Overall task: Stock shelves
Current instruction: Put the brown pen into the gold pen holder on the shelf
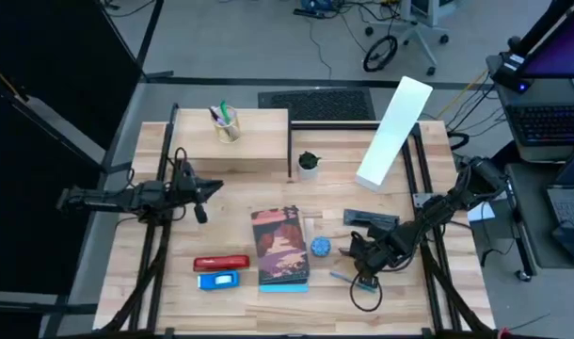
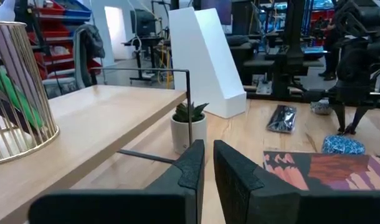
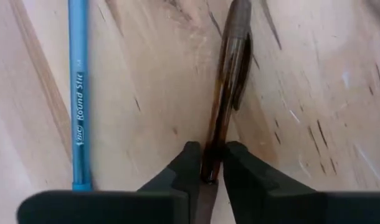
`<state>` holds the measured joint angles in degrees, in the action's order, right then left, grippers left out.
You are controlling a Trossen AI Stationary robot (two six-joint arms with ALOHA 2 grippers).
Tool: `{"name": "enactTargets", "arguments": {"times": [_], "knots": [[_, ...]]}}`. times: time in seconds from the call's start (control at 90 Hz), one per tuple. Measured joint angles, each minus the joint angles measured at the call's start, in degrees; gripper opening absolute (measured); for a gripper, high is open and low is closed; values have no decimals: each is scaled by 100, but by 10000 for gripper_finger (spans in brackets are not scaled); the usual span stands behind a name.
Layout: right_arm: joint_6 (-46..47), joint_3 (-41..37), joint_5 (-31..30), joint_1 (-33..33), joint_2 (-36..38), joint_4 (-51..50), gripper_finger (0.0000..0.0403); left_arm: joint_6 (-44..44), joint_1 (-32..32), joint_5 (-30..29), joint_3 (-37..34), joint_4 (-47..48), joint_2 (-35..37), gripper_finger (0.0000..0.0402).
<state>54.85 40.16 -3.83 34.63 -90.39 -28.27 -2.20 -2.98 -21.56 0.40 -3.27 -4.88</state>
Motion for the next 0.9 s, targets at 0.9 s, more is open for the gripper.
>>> {"name": "enactTargets", "arguments": {"times": [0.9], "knots": [[-225,122,12,-13,914,-97,1,35,1,2,0,-10,2,22]]}}
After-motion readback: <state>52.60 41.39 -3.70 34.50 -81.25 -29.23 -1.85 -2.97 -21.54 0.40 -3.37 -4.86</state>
